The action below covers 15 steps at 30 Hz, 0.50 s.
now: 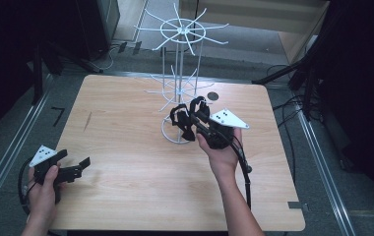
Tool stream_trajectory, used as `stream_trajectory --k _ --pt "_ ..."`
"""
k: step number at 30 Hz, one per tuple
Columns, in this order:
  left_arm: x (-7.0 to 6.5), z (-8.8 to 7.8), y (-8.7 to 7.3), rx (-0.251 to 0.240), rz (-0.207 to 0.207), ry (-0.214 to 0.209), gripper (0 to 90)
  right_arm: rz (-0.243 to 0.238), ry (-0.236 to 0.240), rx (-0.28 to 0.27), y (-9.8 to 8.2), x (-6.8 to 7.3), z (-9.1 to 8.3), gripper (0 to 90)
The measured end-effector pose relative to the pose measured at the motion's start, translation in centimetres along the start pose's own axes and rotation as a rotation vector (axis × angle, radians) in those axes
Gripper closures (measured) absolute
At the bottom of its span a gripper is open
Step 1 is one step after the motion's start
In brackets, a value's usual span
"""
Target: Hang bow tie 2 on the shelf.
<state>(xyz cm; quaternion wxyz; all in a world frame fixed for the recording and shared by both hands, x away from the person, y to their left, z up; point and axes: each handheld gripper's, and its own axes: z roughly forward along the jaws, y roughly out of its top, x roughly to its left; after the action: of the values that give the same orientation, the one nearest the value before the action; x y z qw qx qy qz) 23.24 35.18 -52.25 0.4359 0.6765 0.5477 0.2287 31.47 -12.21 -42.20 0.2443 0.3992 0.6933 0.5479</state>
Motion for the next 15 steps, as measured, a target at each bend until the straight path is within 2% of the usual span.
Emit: stream_trajectory --k 9,15 --pt "0.0 0.0 0.0 0.001 -0.002 -0.002 1.7 0.01 -0.01 0.005 -0.7 -0.4 -0.6 69.6" --pt "0.0 0.0 0.0 0.004 0.002 0.0 1.6 0.0 -0.021 -0.003 -1.2 -0.7 -1.3 68.6"
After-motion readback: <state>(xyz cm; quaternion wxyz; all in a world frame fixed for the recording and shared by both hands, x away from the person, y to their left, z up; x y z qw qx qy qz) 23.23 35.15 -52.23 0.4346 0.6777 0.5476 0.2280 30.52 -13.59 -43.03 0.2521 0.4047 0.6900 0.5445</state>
